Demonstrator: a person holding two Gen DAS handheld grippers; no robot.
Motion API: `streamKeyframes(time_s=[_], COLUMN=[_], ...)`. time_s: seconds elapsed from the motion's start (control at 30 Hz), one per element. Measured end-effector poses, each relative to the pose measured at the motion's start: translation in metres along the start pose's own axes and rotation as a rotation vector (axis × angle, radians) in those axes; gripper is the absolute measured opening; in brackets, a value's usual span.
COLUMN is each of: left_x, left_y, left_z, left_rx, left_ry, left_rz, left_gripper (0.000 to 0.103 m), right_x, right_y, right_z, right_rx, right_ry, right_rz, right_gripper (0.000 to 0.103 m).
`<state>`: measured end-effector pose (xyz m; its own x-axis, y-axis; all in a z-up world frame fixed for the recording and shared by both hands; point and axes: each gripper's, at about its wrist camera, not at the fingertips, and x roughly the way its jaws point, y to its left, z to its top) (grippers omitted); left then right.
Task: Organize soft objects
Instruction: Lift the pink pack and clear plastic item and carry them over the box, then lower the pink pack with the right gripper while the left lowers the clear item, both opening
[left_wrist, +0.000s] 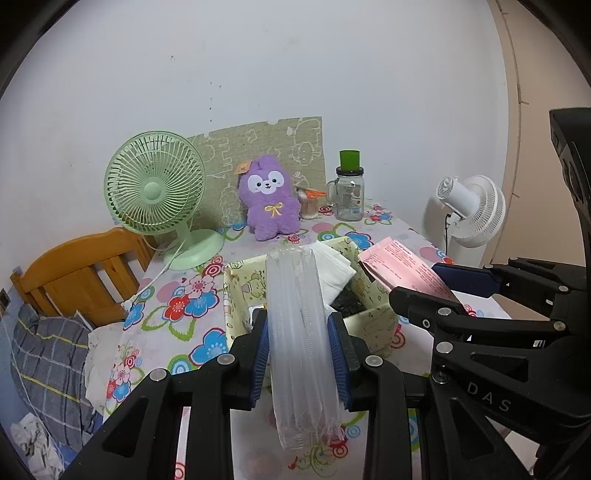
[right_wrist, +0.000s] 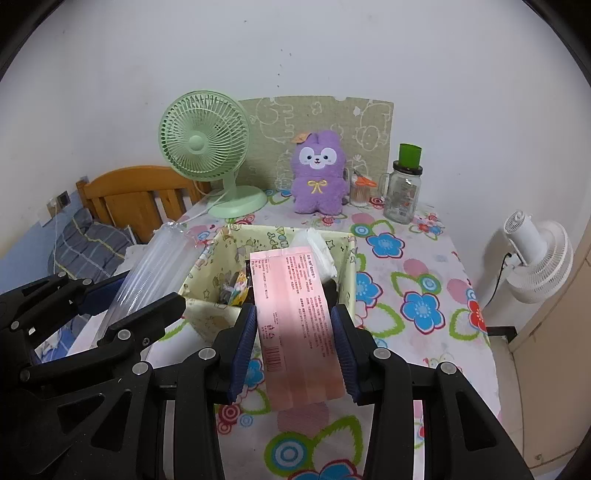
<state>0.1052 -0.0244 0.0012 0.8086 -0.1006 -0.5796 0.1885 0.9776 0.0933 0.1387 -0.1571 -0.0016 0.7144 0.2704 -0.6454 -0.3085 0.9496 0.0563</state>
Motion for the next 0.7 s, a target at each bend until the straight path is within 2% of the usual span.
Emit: streamKeyframes(time_s=[0.7], left_x=[0.062], left_y=[0.021], left_z=[0.017], left_rx=[-0.037], left_ry=[0.059], left_rz=[0.021], left_gripper=[0.032], right_x=[0.059], right_y=[-0.010], right_z=[0.030], right_rx=[0.027], right_ry=[0.026], right_rz=[0.003], right_gripper=[0.045])
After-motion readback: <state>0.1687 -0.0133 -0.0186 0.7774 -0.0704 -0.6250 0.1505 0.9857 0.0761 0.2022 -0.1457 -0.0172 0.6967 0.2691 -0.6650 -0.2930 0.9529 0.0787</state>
